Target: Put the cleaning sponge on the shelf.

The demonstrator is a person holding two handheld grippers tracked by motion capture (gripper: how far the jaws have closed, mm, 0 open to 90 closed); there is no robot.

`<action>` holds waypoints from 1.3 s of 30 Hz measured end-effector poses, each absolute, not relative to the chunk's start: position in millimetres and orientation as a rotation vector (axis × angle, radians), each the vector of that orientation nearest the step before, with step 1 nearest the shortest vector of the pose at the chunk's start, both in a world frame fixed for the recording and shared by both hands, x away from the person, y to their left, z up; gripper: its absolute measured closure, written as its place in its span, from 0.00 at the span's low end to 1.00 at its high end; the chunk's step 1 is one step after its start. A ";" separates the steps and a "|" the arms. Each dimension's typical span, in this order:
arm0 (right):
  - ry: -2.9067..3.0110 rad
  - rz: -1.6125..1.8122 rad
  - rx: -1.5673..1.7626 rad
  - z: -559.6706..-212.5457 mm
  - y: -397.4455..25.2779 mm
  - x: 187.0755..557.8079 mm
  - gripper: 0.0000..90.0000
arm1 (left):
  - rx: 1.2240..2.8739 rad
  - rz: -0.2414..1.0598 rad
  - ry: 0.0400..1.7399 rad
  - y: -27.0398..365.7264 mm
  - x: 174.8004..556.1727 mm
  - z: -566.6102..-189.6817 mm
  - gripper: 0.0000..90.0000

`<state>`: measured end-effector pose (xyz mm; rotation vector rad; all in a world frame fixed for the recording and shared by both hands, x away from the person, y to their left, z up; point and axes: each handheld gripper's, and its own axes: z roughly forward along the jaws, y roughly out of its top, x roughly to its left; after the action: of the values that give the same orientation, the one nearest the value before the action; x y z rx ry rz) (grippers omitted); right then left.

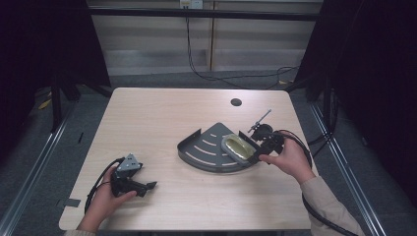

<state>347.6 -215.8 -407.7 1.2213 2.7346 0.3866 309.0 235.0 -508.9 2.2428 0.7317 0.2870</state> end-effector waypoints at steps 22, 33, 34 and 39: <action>2.719 0.418 1.270 -424.8 -243.9 322.1 0.22 | 2.242 0.289 0.730 235.0 309.1 -508.9 0.11; 2.705 0.441 1.300 -437.8 -256.8 308.8 0.22 | 2.242 0.289 0.730 235.0 309.1 -508.9 0.11; 2.712 0.429 1.295 -442.3 -258.7 305.8 0.22 | 2.242 0.288 0.730 235.0 309.1 -508.9 0.11; 2.701 0.420 1.288 -446.4 -261.6 300.2 0.23 | 2.243 0.286 0.732 235.0 309.0 -508.9 0.11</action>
<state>300.2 -261.6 -446.4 1.2885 2.7007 0.4197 309.0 235.0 -508.9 2.2425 0.7317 0.2863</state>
